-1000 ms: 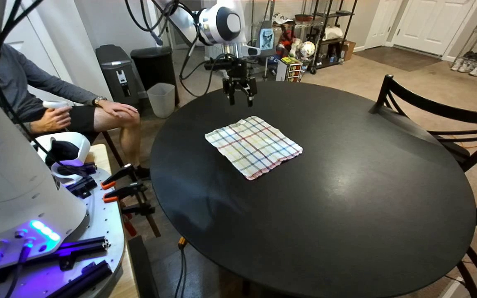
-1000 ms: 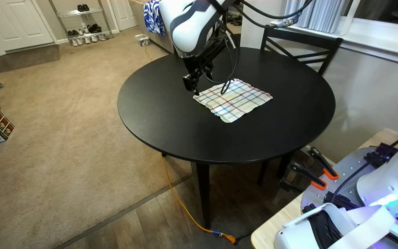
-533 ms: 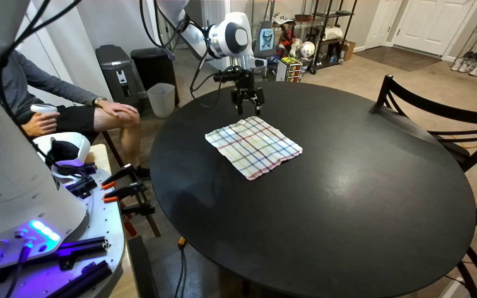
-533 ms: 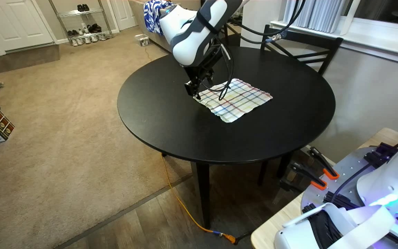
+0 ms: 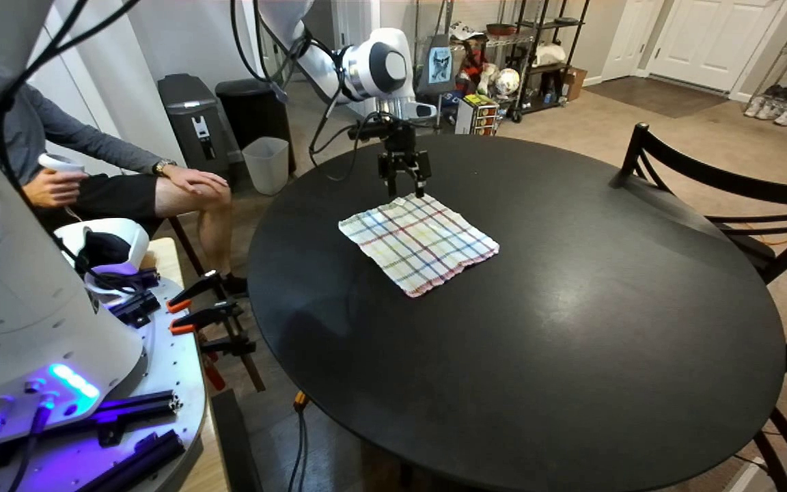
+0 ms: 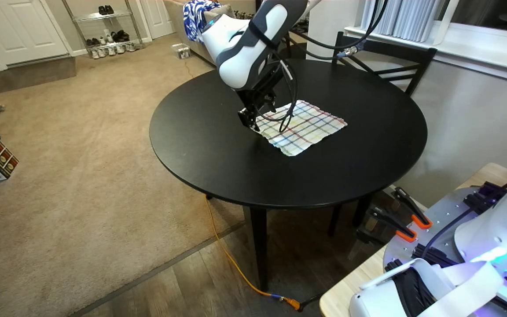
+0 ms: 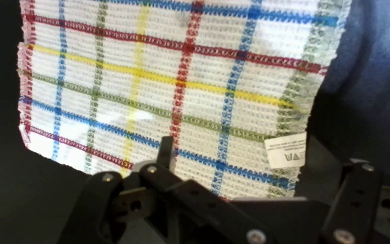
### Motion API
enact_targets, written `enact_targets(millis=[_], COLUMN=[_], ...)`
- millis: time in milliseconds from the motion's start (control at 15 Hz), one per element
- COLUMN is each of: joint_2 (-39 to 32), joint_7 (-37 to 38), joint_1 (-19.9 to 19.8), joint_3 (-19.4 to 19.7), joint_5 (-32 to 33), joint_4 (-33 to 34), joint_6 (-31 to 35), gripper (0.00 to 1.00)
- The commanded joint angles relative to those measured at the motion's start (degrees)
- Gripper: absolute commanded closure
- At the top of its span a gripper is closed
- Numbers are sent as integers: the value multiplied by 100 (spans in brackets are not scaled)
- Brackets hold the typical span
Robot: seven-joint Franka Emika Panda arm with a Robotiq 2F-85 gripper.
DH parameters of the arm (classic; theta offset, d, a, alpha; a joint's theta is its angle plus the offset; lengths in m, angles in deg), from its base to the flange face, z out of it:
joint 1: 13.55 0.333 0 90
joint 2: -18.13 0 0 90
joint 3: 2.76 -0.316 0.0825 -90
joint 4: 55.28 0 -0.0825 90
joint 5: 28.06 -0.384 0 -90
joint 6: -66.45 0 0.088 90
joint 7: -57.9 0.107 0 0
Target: Fold the towel on the table
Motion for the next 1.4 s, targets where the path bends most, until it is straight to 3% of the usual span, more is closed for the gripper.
enact_targets(millis=[0, 267, 800, 1333], joint_2=[224, 185, 35, -174], joint_7=[132, -3, 56, 750], joint_1=[41, 8, 47, 355], joint_3=[-74, -94, -85, 230], joint_5=[-100, 51, 36, 327], joint_4=[-146, -164, 27, -220], joint_6=[-397, -107, -195, 668], gripper=[0, 0, 0, 0])
